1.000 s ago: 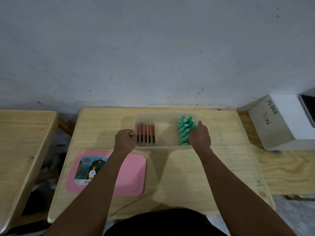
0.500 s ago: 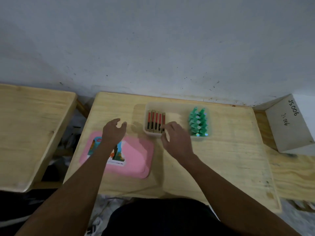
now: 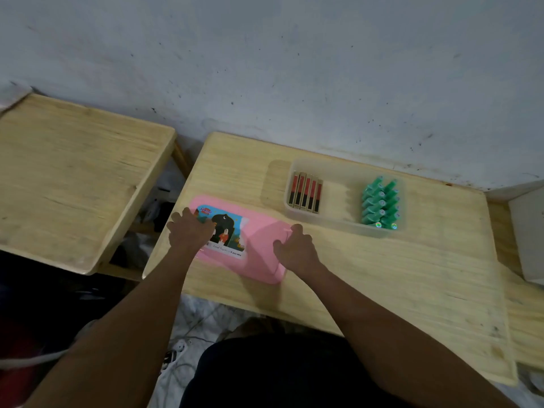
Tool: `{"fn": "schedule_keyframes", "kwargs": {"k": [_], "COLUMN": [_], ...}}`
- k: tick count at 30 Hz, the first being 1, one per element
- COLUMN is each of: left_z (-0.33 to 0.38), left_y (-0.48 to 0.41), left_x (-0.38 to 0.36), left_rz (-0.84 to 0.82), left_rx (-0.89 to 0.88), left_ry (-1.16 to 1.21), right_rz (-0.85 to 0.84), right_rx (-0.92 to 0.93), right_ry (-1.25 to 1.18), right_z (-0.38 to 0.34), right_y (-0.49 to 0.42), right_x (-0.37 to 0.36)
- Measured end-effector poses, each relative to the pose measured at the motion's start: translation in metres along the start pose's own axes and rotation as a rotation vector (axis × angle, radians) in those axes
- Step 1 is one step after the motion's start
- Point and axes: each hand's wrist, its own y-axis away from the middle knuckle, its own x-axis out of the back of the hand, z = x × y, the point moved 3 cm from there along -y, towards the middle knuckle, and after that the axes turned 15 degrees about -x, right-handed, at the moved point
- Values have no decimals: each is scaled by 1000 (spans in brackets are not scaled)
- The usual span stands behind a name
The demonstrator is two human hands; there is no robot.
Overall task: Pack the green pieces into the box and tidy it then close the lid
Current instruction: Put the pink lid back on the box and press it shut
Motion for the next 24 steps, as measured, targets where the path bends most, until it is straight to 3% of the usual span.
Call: {"fn": "schedule_keyframes", "kwargs": {"k": [6, 12, 15, 18, 24], "left_z": [-14, -23, -3, 38, 137], "left_y": [-3, 0, 6, 9, 8], "left_x": [8, 34, 47, 49, 25], "left_rz": [28, 234, 373, 418, 264], "left_rx": [48, 81, 33, -82, -340], "left_ry": [26, 22, 250, 386, 462], "right_rz": [-81, -64, 45, 234, 536], "right_rx": [-167, 177, 328, 339, 143], "right_ry": [-260, -476, -531, -591, -776], "right_z": [-2, -10, -12, 0, 52], "right_y": [-5, 15, 29, 14, -23], "right_x": [-12, 12, 51, 92, 171]}}
